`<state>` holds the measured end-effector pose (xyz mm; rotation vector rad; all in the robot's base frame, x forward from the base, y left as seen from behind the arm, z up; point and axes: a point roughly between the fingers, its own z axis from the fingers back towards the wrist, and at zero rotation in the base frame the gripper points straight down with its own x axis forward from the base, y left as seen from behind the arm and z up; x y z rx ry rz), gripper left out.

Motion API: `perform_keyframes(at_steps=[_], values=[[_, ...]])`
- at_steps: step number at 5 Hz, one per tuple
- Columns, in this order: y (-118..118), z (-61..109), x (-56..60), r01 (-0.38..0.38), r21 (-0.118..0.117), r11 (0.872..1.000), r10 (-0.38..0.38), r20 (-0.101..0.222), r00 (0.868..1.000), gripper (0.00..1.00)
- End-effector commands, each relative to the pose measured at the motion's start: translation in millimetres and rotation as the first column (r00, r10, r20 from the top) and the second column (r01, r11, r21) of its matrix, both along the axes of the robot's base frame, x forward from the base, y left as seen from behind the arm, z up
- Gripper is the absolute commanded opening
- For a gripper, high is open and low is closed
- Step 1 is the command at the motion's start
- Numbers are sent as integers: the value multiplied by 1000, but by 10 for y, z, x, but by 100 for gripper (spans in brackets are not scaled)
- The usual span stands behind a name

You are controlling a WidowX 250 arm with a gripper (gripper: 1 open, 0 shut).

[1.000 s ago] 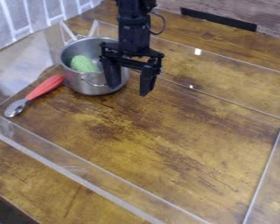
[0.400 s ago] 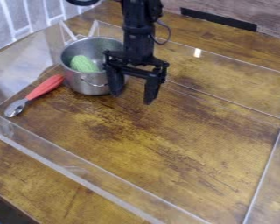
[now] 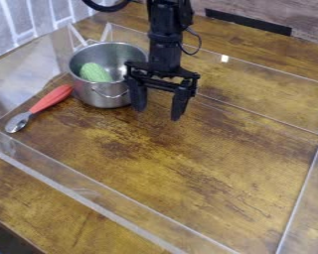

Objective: Remove the green object from the silver pot and put it on the table

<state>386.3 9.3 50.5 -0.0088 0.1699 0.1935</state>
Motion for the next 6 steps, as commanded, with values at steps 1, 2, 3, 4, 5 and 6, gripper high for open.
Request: perform_keyframes(at_steps=[1,2,3,4,5,6], values=[[-74,160,88,-17,9,1000,16,75,997,100],[128,223,62,-8,9,1000,7,100,995,100],[233,181,46,21,10,1000,-22,102,995,100],[299,87,27,17,13,1000,-18,102,995,100],[375,27,10,12,15,1000,-13,107,994,100],[358,37,63,9,11,1000,-10,114,993,0]])
